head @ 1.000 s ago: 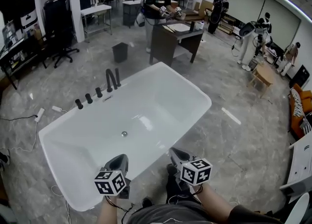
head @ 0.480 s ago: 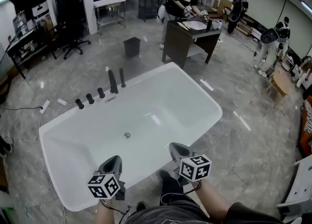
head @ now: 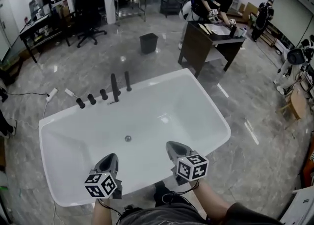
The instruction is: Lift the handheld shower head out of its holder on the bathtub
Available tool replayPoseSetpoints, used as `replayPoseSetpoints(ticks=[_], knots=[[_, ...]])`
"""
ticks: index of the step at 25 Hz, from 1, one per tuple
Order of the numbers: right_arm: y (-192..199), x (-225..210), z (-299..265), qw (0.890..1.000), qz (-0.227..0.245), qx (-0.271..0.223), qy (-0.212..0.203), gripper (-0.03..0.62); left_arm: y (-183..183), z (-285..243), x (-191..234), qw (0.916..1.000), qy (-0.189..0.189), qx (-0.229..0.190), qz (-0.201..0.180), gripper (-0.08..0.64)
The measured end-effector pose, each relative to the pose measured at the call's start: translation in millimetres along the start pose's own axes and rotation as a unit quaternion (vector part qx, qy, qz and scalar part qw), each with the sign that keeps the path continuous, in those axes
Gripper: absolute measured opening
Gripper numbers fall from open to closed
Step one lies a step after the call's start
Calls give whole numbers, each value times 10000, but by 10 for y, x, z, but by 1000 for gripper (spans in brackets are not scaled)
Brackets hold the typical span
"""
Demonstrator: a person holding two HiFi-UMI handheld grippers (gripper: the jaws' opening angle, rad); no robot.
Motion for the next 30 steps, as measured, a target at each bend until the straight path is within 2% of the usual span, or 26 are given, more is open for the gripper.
replayPoseSetpoints(ticks=[5,10,16,24,30], knots=[[-173,-361,-181,9990,204,298,-264,29,-143,-219,-262,9994,-290,-194,-15,26],[-230,-514,-389,9976,339,485,-361,29,-134,-280,-342,9991,-327,-269,31,26],[-251,-327,-600,9975,387,532,-272,29,-180,-238,-22,9989,-346,-270,192,26],[-259,-121,-877,9965,572,605,49,29,-262,-348,481,9990,-145,-363,202,26],[-428,-116,-1084,9963,731,406,203,29,-392,-538,738,9990,-149,-397,109,26]])
Point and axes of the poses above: the fingertips, and each gripper's own axes: z backward along the fingers, x to its left, y out of its underside, the point moved 9 cm from there along z, backward along the fingers, and after that the axes turned 8 degrees about -y, right-handed, at the moved point
